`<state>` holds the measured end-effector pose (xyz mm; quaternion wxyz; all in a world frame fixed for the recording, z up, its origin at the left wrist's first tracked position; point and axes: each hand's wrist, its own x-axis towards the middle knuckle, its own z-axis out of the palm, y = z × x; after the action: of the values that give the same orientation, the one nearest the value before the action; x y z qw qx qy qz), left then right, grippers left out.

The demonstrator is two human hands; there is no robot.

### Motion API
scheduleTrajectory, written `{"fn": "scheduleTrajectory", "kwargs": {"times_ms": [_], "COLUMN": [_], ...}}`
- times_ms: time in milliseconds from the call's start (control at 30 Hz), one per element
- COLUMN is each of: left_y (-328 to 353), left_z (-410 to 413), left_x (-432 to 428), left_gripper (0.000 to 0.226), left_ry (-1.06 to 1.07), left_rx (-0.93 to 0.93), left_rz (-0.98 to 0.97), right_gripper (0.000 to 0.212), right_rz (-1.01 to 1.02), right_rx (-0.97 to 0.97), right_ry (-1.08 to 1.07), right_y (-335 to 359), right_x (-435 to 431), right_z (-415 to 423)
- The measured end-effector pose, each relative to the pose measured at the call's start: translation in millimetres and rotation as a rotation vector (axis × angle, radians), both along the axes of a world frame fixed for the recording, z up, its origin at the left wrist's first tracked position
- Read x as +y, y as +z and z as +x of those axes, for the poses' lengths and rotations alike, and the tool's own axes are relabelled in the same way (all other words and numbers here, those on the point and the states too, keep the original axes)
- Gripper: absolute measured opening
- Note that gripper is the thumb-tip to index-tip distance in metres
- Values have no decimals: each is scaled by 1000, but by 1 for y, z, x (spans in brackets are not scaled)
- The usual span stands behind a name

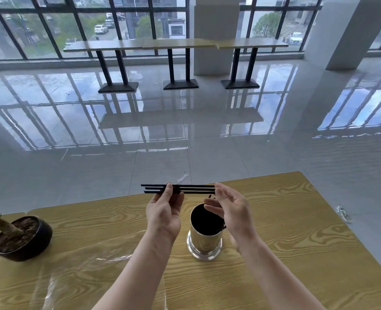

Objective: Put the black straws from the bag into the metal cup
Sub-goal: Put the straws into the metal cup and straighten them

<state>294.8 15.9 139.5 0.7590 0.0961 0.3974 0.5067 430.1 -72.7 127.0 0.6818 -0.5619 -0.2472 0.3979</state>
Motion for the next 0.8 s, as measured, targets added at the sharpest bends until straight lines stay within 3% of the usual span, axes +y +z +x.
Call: {"fn": "scheduleTrajectory", "kwargs": {"times_ms": [167,300,567,667,800], "left_y": [1,7,11,2,-22], "left_z": [12,28,38,24,-4], "left_x": [-10,-27,-50,-51,-44], "left_gripper": [5,7,15,18,11], "left_ry": [-41,-95,-324,-441,-395], "left_rx": [-74,-161,-169,-48,444], "left_rz": [-91,-157,-123,-42,216], "right_gripper": [21,28,13,12,13], "right_rz": [130,239,228,198,46], "right_rx": [194,209,-268,-468,-633], "right_ry": [-155,-243,-275,-275,-218], "right_y": [9,21,52,67,67], "right_x": [-11,-10,-8,-10,-14], "right_z": [5,6,32,50,68]}}
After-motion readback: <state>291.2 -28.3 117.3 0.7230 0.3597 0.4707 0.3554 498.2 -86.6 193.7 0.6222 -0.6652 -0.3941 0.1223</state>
